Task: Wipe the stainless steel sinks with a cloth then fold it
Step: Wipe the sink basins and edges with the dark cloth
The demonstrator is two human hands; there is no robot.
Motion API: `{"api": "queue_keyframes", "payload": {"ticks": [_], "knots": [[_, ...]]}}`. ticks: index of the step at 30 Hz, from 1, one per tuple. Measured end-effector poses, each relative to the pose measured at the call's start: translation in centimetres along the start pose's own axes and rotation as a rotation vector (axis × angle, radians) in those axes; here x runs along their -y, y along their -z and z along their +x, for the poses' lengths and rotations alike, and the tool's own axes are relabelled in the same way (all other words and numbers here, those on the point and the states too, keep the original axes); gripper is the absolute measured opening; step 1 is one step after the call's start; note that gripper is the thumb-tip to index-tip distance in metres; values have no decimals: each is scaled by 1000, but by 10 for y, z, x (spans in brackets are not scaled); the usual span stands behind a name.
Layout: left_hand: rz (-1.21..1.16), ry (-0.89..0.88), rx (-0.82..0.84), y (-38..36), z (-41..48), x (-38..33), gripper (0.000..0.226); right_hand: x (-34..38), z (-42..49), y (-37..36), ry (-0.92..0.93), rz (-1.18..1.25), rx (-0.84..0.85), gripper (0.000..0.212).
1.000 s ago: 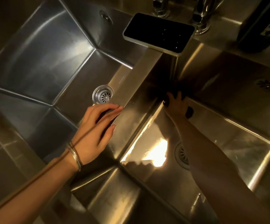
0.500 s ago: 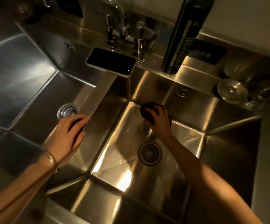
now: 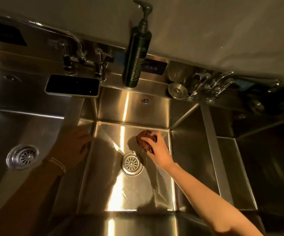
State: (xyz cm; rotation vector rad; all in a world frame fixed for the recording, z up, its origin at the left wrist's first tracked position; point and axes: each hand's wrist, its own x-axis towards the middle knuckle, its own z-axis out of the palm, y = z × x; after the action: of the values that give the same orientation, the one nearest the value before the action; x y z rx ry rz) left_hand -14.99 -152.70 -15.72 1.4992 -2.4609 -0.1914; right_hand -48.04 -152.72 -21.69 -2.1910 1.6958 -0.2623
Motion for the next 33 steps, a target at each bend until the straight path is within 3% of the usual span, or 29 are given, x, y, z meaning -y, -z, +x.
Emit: {"api": "queue_keyframes", "payload": {"ticks": [8,11,14,20,23,26,28,31,33], "knots": [[24,-206,198,-10,24,20,27,-4,-22,9,-71,-162,-17,55],[-68,-197,149,-9,22,18,17,-9,-10,19,-86,-214,-43,55],[-124,-198,69,-6,24,16,30,0,24,21,123,-239,-64,61],[-210,-191,1,-7,22,17,15,73,146,-3,394,-223,-339,78],[-186,-200,-18,-13,23,20,25,64,190,-32,458,-415,-449,54],[-184,-201,-12,-19,22,20,22,32,199,-78,550,-589,-329,43],[-174,-204,16,-19,23,22,22,16,197,-109,550,-652,-160,40],[-181,-204,24,-21,23,22,21,10,195,-147,377,-630,161,42],[-188,-199,17,-23,21,22,21,21,195,-157,289,-612,215,43]]}}
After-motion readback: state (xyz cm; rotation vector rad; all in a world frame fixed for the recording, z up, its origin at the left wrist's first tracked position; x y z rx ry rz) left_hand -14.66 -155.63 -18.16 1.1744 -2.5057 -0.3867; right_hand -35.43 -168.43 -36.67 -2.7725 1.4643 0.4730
